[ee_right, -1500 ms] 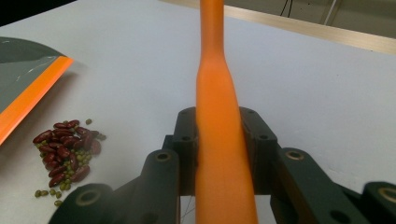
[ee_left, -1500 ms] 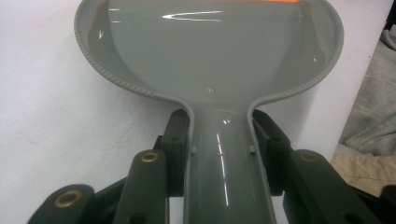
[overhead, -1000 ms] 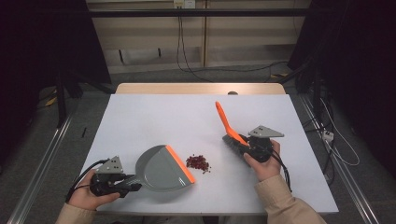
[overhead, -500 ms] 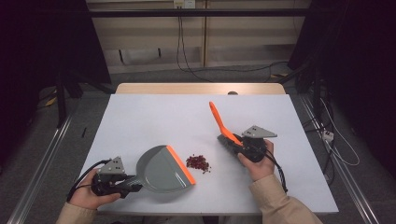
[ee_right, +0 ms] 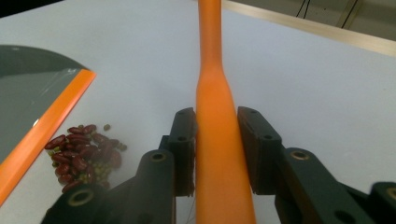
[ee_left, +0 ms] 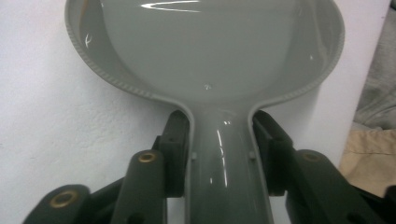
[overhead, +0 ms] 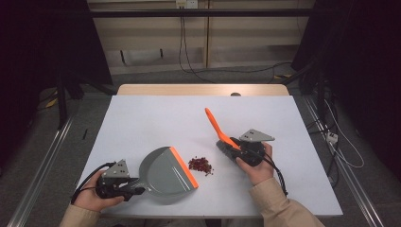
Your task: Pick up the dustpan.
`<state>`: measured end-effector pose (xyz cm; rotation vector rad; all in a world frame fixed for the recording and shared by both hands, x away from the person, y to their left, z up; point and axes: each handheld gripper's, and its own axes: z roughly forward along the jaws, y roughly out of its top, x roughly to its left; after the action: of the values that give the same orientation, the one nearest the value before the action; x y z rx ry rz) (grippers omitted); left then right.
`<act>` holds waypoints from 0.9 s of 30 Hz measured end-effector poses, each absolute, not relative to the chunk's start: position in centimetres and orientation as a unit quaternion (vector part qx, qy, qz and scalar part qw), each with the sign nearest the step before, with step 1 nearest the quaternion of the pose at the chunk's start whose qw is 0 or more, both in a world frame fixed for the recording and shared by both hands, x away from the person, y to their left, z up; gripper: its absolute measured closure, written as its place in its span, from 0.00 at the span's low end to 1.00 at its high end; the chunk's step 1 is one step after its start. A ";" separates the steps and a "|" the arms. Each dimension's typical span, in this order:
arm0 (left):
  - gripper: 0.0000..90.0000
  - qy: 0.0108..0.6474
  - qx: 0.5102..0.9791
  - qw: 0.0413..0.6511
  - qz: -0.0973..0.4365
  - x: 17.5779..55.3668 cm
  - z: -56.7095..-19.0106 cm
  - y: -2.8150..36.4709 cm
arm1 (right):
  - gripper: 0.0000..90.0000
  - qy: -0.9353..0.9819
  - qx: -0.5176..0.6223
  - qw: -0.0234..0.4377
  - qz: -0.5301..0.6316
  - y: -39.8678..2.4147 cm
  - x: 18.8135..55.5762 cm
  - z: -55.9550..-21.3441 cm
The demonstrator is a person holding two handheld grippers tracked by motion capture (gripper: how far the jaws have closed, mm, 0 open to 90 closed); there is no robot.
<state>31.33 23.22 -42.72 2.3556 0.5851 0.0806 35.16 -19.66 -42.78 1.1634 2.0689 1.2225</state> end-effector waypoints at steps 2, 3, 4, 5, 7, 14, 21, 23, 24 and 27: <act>0.67 0.227 0.909 0.349 0.029 31.4 -42.9 23.1 | 0.74 0.755 0.423 0.232 0.445 -19.8 35.1 -42.5; 0.68 0.225 0.909 0.348 0.029 31.5 -42.9 23.1 | 0.74 0.754 0.425 0.233 0.443 -19.8 35.0 -42.4; 0.68 0.228 0.908 0.350 0.026 31.5 -42.9 23.1 | 0.74 0.756 0.425 0.234 0.439 -19.9 34.9 -42.4; 0.68 0.227 0.908 0.351 0.024 31.6 -42.9 23.0 | 0.74 0.759 0.425 0.232 0.435 -19.9 34.9 -42.3; 0.69 0.228 0.907 0.352 0.020 31.7 -43.0 23.1 | 0.78 0.766 0.421 0.229 0.427 -20.1 34.7 -42.3; 0.66 0.226 0.910 0.348 0.014 31.7 -43.1 22.9 | 0.79 0.770 0.442 0.221 0.404 -20.4 34.4 -41.9; 0.66 0.230 0.910 0.344 0.021 31.7 -43.2 22.7 | 0.79 0.766 0.435 0.236 0.410 -19.4 34.2 -41.9; 0.69 0.232 0.910 0.343 0.019 31.8 -43.3 22.7 | 0.79 0.763 0.433 0.239 0.416 -19.1 34.2 -41.8; 0.69 0.234 0.910 0.342 0.018 31.8 -43.3 22.7 | 0.79 0.763 0.433 0.237 0.418 -18.9 34.3 -41.8; 0.69 0.235 0.910 0.340 0.020 31.8 -43.2 22.6 | 0.79 0.756 0.429 0.253 0.425 -18.5 34.2 -41.8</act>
<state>31.77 22.57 -43.17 2.3692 0.6110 0.0524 34.24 -18.46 -41.84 1.1675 2.0544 1.1552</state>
